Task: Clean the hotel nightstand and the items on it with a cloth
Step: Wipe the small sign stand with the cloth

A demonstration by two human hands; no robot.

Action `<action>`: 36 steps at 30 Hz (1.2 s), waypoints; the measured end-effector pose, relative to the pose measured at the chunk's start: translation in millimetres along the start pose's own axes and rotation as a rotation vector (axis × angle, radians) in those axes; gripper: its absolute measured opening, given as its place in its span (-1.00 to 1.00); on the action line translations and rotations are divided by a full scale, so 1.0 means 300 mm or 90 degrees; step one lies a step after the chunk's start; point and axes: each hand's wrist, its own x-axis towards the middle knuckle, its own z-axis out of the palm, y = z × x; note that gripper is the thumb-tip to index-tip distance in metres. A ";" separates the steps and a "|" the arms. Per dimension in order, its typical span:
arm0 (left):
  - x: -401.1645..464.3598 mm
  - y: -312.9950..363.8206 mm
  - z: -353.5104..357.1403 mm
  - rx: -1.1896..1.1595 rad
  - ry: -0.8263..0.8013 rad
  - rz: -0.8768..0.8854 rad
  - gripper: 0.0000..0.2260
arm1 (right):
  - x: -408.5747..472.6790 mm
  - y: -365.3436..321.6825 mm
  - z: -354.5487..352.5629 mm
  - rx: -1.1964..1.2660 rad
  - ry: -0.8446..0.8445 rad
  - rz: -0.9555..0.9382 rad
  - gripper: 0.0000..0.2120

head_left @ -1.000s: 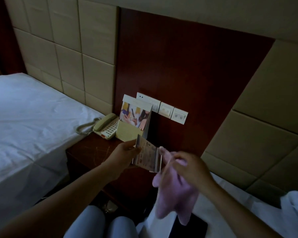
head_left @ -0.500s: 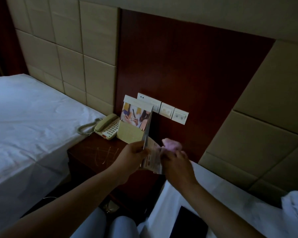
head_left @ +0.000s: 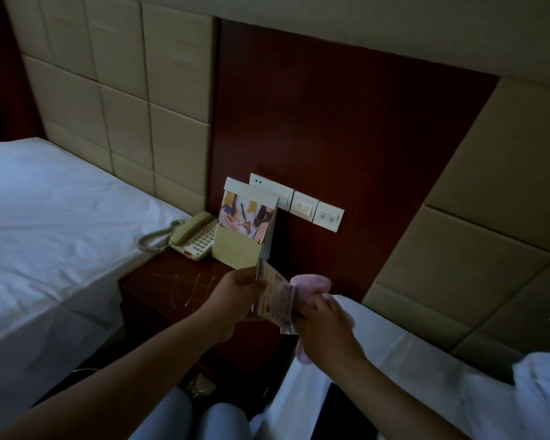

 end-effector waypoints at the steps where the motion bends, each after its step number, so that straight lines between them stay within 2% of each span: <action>1: 0.000 -0.012 -0.004 -0.002 -0.004 -0.010 -0.70 | -0.015 0.008 0.000 0.030 0.004 -0.016 -0.50; 3: -0.001 -0.039 -0.005 0.002 -0.003 -0.028 -0.70 | -0.042 0.026 0.002 0.034 0.017 -0.053 -0.38; 6: -0.001 -0.052 0.000 0.026 -0.007 -0.037 -0.72 | -0.056 0.078 -0.026 0.043 0.023 -0.056 -0.50; 9: 0.009 -0.024 -0.011 0.025 0.021 -0.021 -0.74 | -0.033 0.139 -0.127 -0.008 -0.010 0.039 -0.67; 10: 0.010 -0.014 -0.015 0.021 0.030 -0.018 -0.73 | -0.027 0.147 -0.162 -0.034 -0.013 0.068 -0.66; 12: 0.019 -0.005 -0.019 0.021 0.041 -0.001 -0.69 | -0.017 0.154 -0.189 -0.114 0.047 0.070 -0.56; 13: 0.018 -0.002 -0.018 0.021 0.040 0.012 -0.68 | -0.009 0.139 -0.186 -0.140 0.051 0.058 -0.59; 16: 0.010 0.002 0.014 0.006 0.023 0.045 -0.73 | 0.022 0.070 -0.099 -0.029 0.079 0.050 -0.73; 19: -0.005 0.008 0.056 -0.006 0.020 0.047 -0.80 | 0.027 -0.016 0.004 0.056 0.061 0.114 -0.66; 20: -0.005 0.009 0.054 -0.001 0.025 0.041 -0.78 | 0.020 -0.040 0.026 0.029 0.042 0.103 -0.60; 22: 0.006 0.004 0.026 -0.005 0.061 0.025 -0.76 | -0.006 -0.079 0.070 -0.065 -0.024 -0.025 -0.51; 24: 0.018 0.007 -0.022 -0.034 0.125 0.020 -0.69 | -0.053 -0.073 0.069 -0.086 0.003 -0.115 -0.71; 26: 0.034 0.024 -0.070 -0.037 0.165 0.024 -0.66 | -0.086 -0.046 0.025 0.039 0.013 -0.085 -0.77; 28: 0.044 0.038 -0.099 -0.036 0.154 0.029 -0.65 | -0.099 0.031 0.008 0.179 0.020 0.083 -0.77; 30: 0.038 0.044 -0.100 -0.045 0.122 0.024 -0.66 | -0.082 0.119 -0.052 0.472 -0.012 0.307 -0.81; 32: 0.029 0.034 -0.084 -0.058 0.085 0.011 -0.68 | -0.055 0.193 -0.072 0.725 0.062 0.450 -0.82; 34: 0.008 0.031 -0.056 -0.081 0.037 -0.004 -0.74 | 0.009 0.170 -0.097 0.896 0.116 0.506 -0.85; 36: -0.005 0.029 -0.033 -0.079 0.003 -0.002 -0.77 | 0.061 0.131 -0.104 0.961 0.192 0.520 -0.77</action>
